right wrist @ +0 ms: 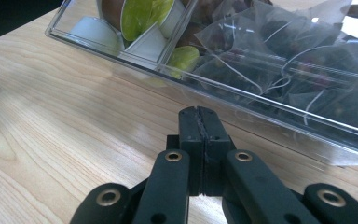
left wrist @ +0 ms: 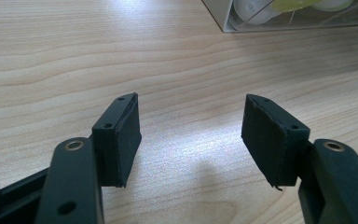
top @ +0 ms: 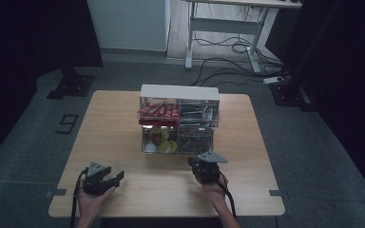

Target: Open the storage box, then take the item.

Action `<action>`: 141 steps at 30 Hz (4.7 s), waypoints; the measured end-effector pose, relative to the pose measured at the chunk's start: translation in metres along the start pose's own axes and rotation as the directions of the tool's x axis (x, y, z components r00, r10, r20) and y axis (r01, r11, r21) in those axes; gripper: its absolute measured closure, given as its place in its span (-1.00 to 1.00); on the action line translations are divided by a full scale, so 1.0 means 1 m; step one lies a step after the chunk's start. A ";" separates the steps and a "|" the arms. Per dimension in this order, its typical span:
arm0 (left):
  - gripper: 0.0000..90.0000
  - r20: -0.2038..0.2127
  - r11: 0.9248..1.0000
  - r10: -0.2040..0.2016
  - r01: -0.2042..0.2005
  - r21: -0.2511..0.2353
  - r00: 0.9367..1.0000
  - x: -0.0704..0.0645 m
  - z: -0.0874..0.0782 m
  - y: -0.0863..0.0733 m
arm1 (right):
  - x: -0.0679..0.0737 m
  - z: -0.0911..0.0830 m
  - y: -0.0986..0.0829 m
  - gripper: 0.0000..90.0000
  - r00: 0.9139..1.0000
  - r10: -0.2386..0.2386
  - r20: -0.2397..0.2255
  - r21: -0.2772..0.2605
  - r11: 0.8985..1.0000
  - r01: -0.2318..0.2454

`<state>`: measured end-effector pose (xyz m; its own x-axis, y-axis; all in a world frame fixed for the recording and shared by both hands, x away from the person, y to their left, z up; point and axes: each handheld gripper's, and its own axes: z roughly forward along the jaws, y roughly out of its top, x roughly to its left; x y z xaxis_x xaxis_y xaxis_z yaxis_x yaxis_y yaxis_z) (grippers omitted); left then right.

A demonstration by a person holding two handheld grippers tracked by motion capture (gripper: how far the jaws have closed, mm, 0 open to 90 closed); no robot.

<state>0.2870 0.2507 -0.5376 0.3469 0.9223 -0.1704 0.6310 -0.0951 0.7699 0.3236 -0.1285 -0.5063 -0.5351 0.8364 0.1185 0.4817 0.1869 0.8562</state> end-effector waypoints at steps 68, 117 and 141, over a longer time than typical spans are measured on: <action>-0.15 0.011 1.000 0.016 -0.016 0.019 1.000 -0.003 0.004 -0.001 | -0.014 -0.023 0.021 0.97 0.999 0.039 0.025 -0.108 0.993 -0.036; -0.15 0.009 1.000 -0.004 0.004 -0.017 1.000 0.001 -0.006 0.003 | -0.019 -0.030 0.076 0.95 0.998 0.070 0.004 -0.152 0.986 -0.068; -0.15 0.014 1.000 0.010 -0.010 -0.018 1.000 -0.003 -0.006 0.005 | -0.022 -0.024 0.081 0.94 0.997 0.082 0.011 -0.153 0.985 -0.079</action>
<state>0.2849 0.2494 -0.5293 0.3627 0.9160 -0.1712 0.6151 -0.0974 0.7824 0.3581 -0.1441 -0.4277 -0.4860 0.8547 0.1824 0.4110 0.0393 0.9108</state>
